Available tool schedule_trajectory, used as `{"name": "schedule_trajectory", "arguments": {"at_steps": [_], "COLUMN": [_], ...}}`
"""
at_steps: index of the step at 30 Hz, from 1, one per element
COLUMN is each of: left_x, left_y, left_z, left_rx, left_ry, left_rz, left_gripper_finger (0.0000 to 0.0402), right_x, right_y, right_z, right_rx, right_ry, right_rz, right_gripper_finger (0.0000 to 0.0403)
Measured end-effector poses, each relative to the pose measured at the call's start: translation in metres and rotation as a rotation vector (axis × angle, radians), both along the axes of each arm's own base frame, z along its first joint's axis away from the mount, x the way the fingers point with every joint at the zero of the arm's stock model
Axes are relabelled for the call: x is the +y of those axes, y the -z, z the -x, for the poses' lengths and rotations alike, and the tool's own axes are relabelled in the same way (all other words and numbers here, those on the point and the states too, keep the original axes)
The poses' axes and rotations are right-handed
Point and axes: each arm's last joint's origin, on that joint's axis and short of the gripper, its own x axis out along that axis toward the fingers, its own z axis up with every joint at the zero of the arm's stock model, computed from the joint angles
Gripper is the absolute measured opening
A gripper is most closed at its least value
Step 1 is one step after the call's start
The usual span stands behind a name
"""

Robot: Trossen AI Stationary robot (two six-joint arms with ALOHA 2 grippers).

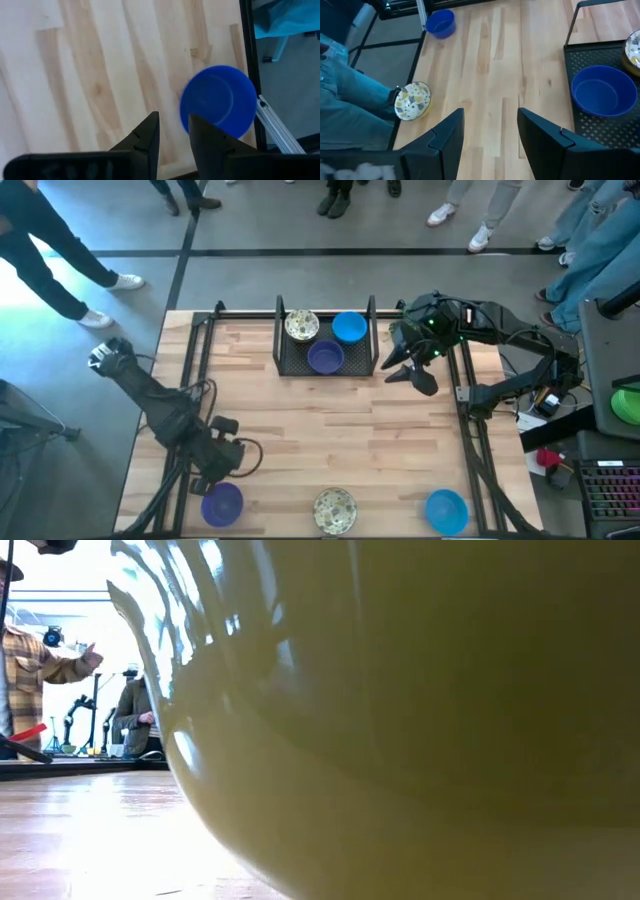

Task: Pick & Place Mini bowls
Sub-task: Stack the purple bowl on top of the purple bowls on the shelf

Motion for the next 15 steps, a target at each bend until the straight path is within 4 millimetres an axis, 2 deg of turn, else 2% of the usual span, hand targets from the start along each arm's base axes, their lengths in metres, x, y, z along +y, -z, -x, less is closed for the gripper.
{"name": "schedule_trajectory", "arguments": {"at_steps": [8,15], "left_x": [-0.019,-0.015], "left_y": [0.034,0.062], "left_z": [0.007,0.014], "left_rx": [-0.027,0.021], "left_ry": [0.035,0.055], "left_rz": [0.060,0.007], "left_gripper_finger": [0.0096,0.0096], "right_x": [0.000,0.000], "right_y": [0.000,0.000], "right_z": [0.000,0.000], "right_rx": [-0.002,-0.002], "right_ry": [-0.003,-0.001], "right_rz": [0.004,0.004], "right_gripper_finger": [0.0178,0.0178]}}
